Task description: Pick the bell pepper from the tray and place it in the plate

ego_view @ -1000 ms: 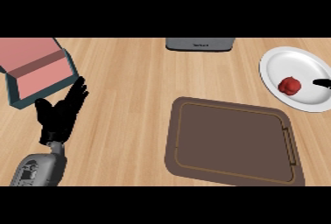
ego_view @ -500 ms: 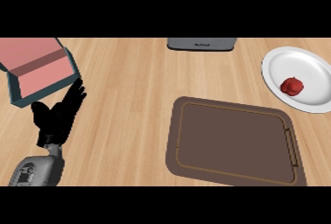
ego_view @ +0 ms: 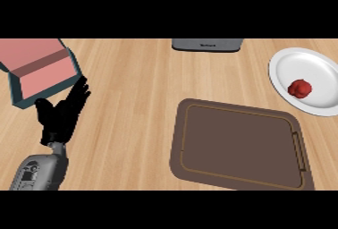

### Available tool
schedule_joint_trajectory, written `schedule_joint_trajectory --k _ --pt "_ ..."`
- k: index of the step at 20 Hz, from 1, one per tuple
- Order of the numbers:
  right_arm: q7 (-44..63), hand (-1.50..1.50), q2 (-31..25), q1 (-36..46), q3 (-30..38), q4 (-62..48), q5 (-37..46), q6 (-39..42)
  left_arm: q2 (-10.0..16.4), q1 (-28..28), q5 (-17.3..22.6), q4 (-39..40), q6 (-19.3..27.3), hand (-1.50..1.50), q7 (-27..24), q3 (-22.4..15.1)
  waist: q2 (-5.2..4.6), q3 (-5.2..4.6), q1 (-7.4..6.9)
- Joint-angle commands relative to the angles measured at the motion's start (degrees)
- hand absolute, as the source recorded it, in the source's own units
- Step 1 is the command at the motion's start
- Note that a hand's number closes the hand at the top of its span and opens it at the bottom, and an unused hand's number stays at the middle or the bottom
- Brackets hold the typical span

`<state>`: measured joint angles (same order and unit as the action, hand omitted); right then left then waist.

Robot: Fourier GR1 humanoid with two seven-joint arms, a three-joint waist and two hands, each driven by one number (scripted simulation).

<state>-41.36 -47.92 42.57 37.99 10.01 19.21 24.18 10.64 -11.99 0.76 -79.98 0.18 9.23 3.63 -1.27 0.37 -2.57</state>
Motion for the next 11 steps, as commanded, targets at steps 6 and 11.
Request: schedule_joint_trajectory --k 6,11 --pt "-3.8 -1.5 -5.0 -4.3 -0.3 -0.1 0.1 4.7 0.6 0.3 -0.3 -1.6 0.0 0.0 1.1 0.1 -0.05 0.1 -0.27" --pt "-4.8 -1.5 -4.3 -6.2 -0.8 -0.3 0.6 3.2 0.1 -0.1 0.1 -0.6 -0.8 0.0 0.4 -0.2 -0.18 0.16 -0.32"
